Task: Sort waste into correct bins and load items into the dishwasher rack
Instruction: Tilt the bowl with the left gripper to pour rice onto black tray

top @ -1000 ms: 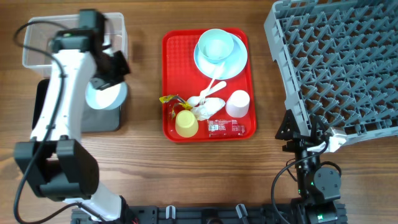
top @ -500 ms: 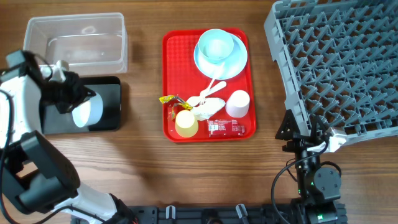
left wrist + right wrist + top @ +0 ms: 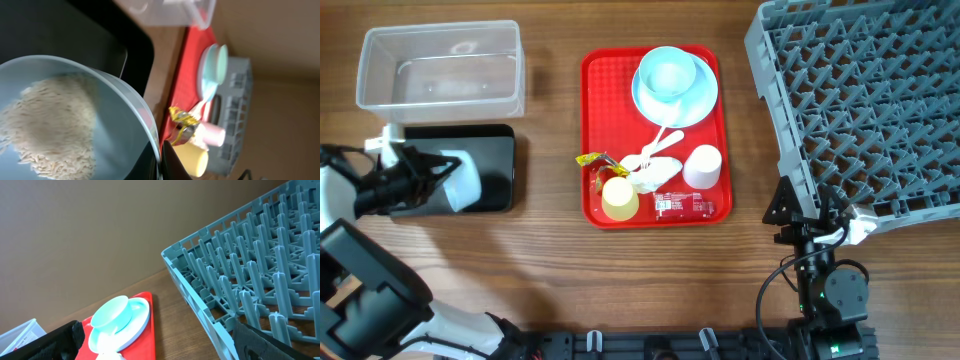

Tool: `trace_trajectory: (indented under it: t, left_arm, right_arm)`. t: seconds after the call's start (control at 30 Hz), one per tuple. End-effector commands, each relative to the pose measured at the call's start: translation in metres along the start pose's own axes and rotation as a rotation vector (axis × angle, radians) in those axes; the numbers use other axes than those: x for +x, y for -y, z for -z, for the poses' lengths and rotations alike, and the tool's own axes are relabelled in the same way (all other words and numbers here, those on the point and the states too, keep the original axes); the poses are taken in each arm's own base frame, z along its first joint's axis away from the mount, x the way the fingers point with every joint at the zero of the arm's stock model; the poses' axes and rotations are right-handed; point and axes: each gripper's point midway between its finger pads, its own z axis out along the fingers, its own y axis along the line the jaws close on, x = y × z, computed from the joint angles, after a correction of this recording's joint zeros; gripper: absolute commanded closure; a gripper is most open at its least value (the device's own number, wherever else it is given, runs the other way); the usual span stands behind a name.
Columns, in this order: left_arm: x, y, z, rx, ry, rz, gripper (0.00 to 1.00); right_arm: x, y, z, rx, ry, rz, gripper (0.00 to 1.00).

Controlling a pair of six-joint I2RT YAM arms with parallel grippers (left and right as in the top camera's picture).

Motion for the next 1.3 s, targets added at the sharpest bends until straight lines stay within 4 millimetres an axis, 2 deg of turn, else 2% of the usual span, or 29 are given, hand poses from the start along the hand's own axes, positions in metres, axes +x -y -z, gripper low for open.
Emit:
trace_trajectory:
  t: [0.0, 0.17, 0.5, 1.03, 1.27]
  left_arm:
    - [-0.009, 0.022, 0.018, 0.142, 0.085, -0.057, 0.96]
    - [-0.013, 0.022, 0.027, 0.168, 0.116, -0.045, 0.96]
    - [-0.023, 0.042, 0.038, 0.303, 0.174, -0.075, 0.96]
    - [-0.031, 0.049, 0.047, 0.370, 0.219, -0.108, 0.96]
    - [-0.033, 0.066, 0.056, 0.475, 0.243, -0.125, 0.96]
  right_arm:
    - [0.001, -0.002, 0.000, -0.014, -0.007, -0.010, 0.00]
    - [0.001, -0.002, 0.000, -0.014, -0.007, -0.010, 0.00]
    - [0.001, -0.003, 0.000, -0.017, -0.009, -0.010, 0.00]
    - [0.003, -0.005, 0.000, -0.034, -0.019, -0.010, 0.00]
    - [0.006, -0.009, 0.000, -0.055, -0.033, -0.009, 0.00]
